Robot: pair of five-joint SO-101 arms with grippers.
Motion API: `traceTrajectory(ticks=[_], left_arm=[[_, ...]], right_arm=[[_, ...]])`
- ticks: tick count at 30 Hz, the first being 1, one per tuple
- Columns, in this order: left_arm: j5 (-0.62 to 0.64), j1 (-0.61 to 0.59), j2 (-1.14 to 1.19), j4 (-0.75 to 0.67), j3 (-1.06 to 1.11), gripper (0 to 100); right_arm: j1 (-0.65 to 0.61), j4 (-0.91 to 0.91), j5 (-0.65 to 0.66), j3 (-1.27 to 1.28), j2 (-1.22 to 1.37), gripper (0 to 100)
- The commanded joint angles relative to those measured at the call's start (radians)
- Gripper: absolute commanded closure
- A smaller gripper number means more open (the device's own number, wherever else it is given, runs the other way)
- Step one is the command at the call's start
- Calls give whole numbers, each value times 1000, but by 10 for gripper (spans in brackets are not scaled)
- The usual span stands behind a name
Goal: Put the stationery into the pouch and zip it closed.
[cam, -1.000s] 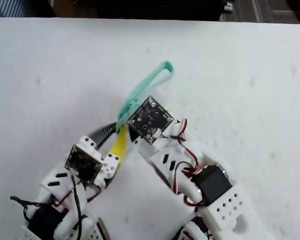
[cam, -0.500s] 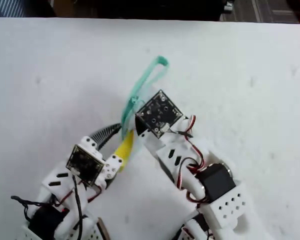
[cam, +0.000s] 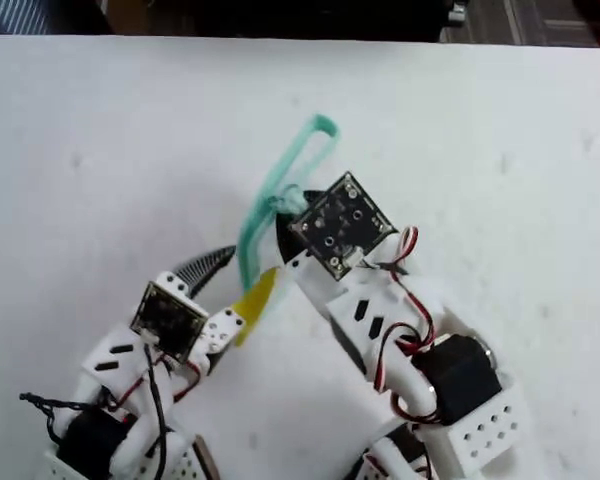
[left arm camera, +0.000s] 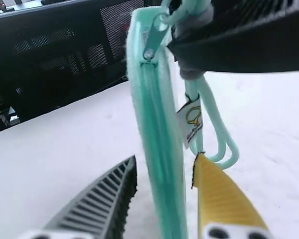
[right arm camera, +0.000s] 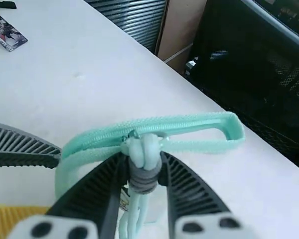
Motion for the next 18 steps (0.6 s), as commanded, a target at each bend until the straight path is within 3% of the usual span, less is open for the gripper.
traceTrajectory(ticks=[1,18], left_arm=[[11,-13,-1,2,-6,793],[87,33,-1,77,-69,753]], right_arm=[[8,5,49,-49,2,981],[-18,39,57,-48,2,981]])
